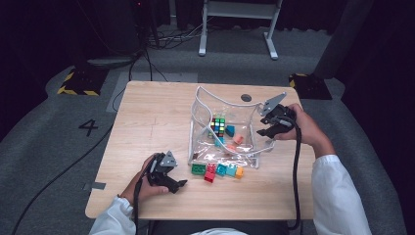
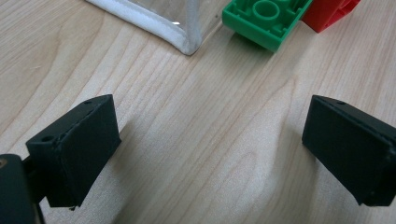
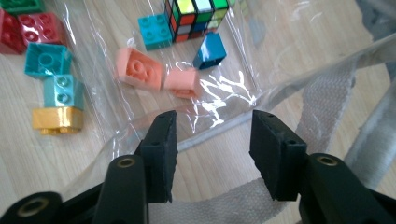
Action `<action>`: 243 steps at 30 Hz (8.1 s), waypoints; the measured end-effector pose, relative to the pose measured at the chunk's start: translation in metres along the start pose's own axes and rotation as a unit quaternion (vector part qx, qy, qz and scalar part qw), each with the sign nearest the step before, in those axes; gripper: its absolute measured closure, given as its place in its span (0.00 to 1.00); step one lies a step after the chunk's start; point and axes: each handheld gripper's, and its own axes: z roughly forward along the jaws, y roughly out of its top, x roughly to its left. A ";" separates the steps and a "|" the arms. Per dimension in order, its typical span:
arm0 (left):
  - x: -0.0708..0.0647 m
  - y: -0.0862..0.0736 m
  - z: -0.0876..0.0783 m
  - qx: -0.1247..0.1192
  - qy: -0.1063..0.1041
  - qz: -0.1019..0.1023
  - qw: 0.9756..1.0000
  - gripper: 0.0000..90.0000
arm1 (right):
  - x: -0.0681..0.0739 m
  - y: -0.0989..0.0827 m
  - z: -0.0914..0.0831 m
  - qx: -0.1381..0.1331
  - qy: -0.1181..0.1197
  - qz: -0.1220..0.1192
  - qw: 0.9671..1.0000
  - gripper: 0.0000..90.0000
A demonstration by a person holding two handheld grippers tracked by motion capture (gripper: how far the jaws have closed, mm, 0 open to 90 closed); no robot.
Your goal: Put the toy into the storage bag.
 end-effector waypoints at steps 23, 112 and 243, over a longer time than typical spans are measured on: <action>0.000 0.000 0.000 0.000 0.000 0.000 1.000 0.05 | 0.019 -0.045 -0.050 -0.179 -0.060 0.080 0.979 0.37; -0.001 0.000 0.000 0.001 -0.002 -0.001 1.000 0.04 | 0.148 -0.076 0.103 -0.179 0.058 0.116 0.975 0.61; -0.001 0.000 0.000 0.000 -0.002 -0.001 1.000 0.05 | 0.002 0.015 0.021 0.057 -0.007 -0.011 0.998 0.66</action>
